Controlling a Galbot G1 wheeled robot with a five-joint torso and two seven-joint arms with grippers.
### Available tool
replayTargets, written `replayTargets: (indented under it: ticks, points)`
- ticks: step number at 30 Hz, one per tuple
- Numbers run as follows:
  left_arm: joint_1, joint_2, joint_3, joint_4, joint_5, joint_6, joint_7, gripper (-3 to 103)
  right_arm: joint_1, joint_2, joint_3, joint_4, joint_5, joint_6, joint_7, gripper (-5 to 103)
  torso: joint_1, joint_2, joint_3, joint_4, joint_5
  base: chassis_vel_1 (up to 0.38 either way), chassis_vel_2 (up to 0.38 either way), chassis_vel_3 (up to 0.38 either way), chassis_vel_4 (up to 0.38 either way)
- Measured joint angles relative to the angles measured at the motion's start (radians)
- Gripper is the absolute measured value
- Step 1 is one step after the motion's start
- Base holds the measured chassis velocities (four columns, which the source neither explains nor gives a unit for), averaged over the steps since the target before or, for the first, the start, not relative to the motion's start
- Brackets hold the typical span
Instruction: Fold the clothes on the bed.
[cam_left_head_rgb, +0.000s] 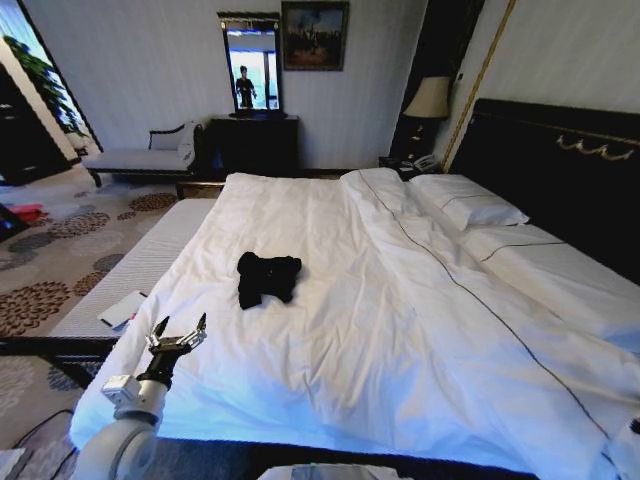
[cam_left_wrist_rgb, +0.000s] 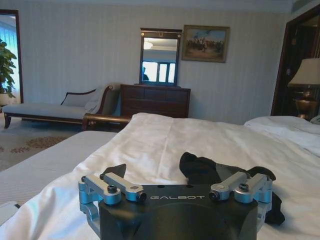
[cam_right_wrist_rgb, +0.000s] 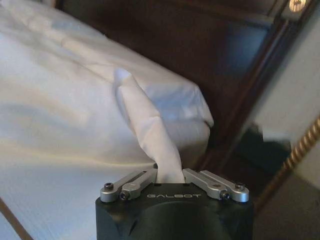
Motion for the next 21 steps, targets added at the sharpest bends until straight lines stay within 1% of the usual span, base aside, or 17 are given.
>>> replayTargets:
  ticks: [5, 12, 21]
  points:
    - [0.008, -0.001, -0.001, -0.001, 0.003, 0.000, 0.000, 100, 0.001, 0.020, -0.024, -0.044, -0.007, 0.002, 0.001, 1, 0.000, 0.000, 0.000, 0.0008, -0.0002, 0.000, 0.000, 0.000, 0.000]
    - [0.014, -0.002, -0.004, -0.014, 0.005, 0.000, -0.002, 100, 0.042, 0.009, -0.078, -0.155, -0.029, 0.011, 0.001, 1, 0.000, 0.000, 0.000, 0.0001, -0.0004, 0.000, 0.000, 0.000, 0.000]
    - [0.031, -0.002, -0.009, -0.019, 0.010, 0.000, -0.002, 100, 0.049, 0.031, -0.122, -0.201, -0.040, 0.029, 0.001, 1, 0.000, 0.000, 0.000, 0.0002, -0.0006, 0.000, 0.000, 0.000, 0.000]
